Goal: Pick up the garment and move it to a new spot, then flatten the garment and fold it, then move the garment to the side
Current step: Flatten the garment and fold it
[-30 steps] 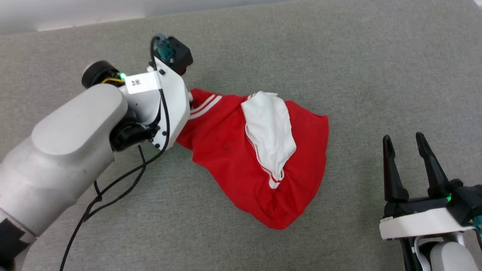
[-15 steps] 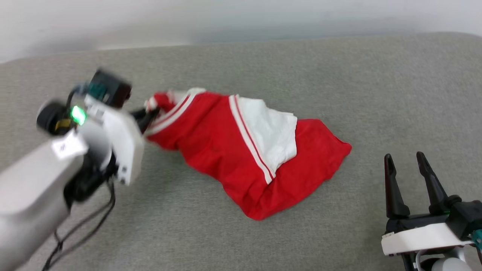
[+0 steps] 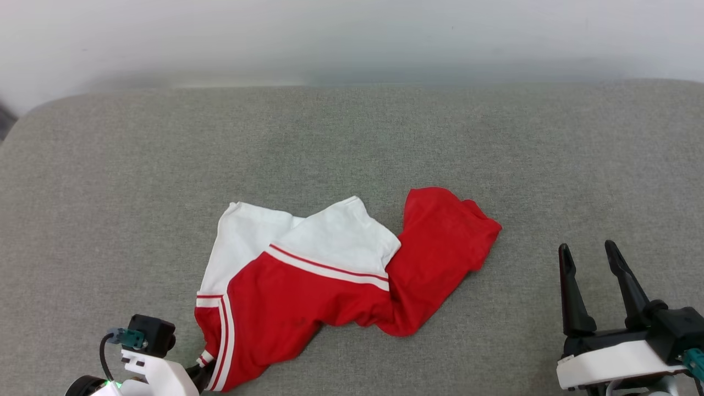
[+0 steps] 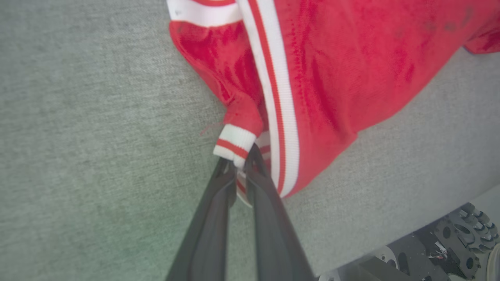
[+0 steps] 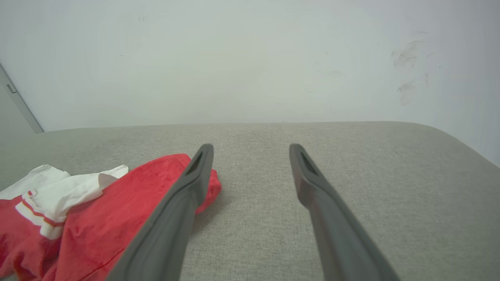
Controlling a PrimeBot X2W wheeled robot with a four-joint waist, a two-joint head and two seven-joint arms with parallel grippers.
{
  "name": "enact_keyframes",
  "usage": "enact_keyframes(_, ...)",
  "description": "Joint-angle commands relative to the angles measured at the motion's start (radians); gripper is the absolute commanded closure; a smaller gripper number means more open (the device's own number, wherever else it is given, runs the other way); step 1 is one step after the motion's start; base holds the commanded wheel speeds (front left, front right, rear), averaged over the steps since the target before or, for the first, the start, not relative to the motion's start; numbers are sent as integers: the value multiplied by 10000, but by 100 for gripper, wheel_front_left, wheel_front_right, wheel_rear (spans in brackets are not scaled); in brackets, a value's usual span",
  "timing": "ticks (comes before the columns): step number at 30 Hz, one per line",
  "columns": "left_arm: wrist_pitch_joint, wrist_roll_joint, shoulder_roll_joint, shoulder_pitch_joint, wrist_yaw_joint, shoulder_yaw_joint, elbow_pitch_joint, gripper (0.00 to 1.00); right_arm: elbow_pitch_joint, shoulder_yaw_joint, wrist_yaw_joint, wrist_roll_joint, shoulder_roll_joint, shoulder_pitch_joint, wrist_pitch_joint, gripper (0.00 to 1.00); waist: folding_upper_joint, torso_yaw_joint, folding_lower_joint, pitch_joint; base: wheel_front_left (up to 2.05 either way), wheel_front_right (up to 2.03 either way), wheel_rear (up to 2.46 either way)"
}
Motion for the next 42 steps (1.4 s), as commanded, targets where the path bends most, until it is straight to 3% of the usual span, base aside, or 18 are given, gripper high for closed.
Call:
enact_keyframes(1,152,4,-72,228,98,-163,59,100,35,-35,-3,-80,16,144,-24,0,0,32,1,-84,0,0,0)
enact_keyframes(2,107,40,-94,213,136,-146,95,85,46,-46,-3,-94,16,155,-24,0,0,47,1,-118,0,0,0)
enact_keyframes(3,18,153,-91,100,219,-103,131,0,61,-49,-3,-104,16,163,-24,0,0,57,1,-160,0,0,0)
enact_keyframes(12,-480,985,633,-1662,376,806,-279,0,56,-100,-3,-164,14,285,-24,0,0,121,1,-365,0,0,0)
enact_keyframes(18,78,1766,764,-3407,217,1162,-769,0,4,-5,-3,-172,16,81,-24,0,0,46,1,-183,0,0,0)
enact_keyframes(24,1805,2511,53,-5580,-581,910,-740,0,-102,122,-3,-156,16,-287,-24,0,0,-332,1,303,0,0,0)
enact_keyframes(34,5311,1563,-1708,-7692,-2318,166,1015,0,-241,232,-3,-8,16,-834,-22,0,0,-1217,1,1314,0,0,0)
enact_keyframes(42,7225,1294,-2648,-8292,-3002,-686,2789,0,-292,333,-3,185,17,-1255,-24,0,0,-1817,1,2147,0,0,0)
